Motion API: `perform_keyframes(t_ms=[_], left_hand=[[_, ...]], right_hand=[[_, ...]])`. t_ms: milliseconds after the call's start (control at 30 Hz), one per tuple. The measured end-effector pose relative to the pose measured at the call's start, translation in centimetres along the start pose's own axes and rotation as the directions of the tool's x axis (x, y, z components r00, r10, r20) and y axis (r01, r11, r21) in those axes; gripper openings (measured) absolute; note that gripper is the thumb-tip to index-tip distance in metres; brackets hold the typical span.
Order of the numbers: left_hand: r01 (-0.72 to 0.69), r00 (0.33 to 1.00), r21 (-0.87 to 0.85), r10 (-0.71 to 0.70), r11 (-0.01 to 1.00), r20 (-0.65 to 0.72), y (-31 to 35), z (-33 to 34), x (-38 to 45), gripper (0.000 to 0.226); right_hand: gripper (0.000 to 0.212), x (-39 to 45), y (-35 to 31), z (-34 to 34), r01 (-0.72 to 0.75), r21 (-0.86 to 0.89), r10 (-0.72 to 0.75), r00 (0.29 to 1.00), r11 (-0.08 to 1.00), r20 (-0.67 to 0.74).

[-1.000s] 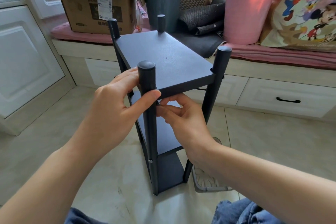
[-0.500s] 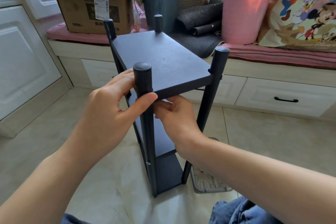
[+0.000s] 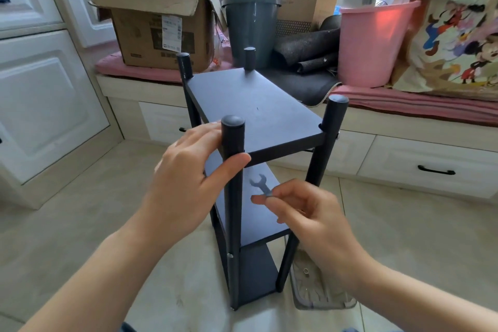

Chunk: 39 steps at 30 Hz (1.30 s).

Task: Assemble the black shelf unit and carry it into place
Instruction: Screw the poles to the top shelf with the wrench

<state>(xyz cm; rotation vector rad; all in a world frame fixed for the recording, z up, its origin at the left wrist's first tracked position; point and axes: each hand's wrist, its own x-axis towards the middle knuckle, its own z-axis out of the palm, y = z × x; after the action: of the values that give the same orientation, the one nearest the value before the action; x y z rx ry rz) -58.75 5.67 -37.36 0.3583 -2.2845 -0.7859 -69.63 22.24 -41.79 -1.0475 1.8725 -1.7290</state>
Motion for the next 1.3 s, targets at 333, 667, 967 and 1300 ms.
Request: perform_keyframes(t_ms=[333, 667, 967, 1300], left_hand=[[-0.03, 0.977, 0.407, 0.113, 0.913, -0.181, 4.4, 4.7, -0.6, 0.047], [-0.025, 0.953, 0.562, 0.189, 0.827, -0.236, 5.4, 8.3, 1.7, 0.05], [-0.145, 0.948, 0.547, 0.275, 0.824, -0.162, 4.7, 11.8, 3.6, 0.054], [-0.141, 0.969, 0.489, 0.222, 0.861, -0.111, 5.9, 15.3, 8.6, 0.049]], right_hand=[[0.01, 2.8, -2.8, -2.7, 0.04, 0.341, 0.084, 0.937, 0.939, -0.34], [0.012, 7.2, -1.9, -3.9, 0.049, 0.298, 0.073, 0.92, 0.953, -0.384], [0.009, 8.8, -2.0, -6.9, 0.049, 0.225, 0.087, 0.828, 0.973, -0.554], [0.011, 6.8, -0.5, -8.8, 0.023, -0.002, -0.019, 0.753, 1.0, -0.658]])
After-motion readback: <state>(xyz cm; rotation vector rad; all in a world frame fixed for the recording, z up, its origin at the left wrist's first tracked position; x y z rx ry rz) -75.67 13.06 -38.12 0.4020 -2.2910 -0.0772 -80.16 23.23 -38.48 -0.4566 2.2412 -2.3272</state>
